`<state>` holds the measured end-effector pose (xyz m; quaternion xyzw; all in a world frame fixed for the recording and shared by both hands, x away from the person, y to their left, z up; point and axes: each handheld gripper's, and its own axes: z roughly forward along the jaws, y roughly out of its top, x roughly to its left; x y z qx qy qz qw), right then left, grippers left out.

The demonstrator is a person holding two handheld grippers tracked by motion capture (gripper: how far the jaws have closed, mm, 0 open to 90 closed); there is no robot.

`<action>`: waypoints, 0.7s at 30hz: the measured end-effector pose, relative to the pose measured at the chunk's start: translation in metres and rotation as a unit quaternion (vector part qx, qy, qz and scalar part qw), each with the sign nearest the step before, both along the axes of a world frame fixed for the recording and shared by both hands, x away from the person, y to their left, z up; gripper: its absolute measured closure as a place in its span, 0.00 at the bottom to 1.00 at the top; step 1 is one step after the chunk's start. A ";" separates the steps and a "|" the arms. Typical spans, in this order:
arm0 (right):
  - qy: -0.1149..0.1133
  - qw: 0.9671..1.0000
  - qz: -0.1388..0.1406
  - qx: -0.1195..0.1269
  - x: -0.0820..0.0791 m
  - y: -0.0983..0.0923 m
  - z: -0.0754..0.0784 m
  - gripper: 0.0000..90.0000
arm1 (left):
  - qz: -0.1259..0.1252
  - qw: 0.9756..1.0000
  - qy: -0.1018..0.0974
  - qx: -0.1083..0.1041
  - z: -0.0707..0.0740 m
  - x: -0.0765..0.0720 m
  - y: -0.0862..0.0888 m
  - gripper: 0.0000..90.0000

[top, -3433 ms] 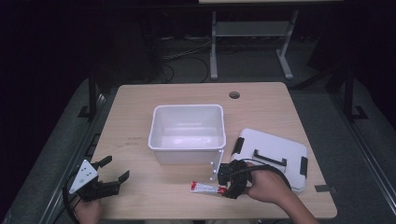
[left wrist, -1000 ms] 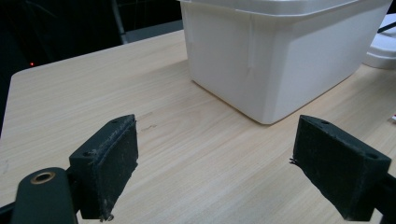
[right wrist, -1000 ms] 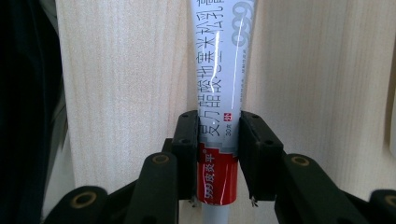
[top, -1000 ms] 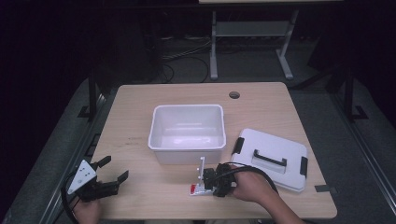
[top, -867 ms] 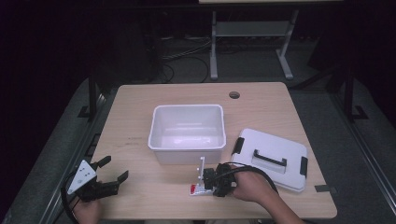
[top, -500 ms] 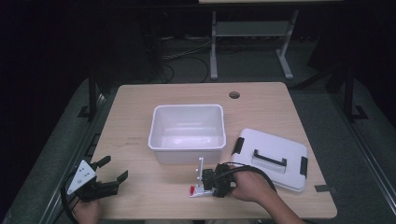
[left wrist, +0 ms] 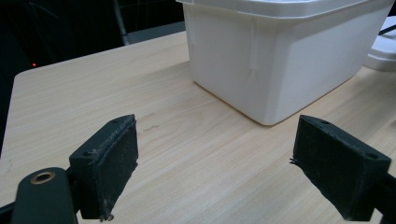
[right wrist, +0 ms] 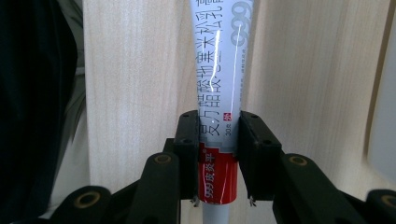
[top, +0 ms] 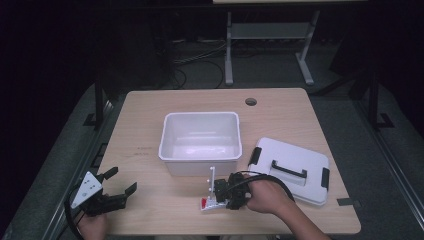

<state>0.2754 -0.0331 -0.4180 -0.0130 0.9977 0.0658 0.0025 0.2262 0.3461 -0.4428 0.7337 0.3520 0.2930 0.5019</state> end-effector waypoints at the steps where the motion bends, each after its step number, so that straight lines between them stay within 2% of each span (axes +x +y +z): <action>1: -0.001 1.000 0.001 -0.002 0.000 0.001 0.001 0.78 | 0.000 1.000 0.000 -0.001 0.000 0.000 0.000 0.15; 21: -0.002 1.000 0.012 0.017 0.007 0.005 0.037 0.78 | -0.004 1.000 0.003 0.005 -0.001 0.001 -0.001 0.15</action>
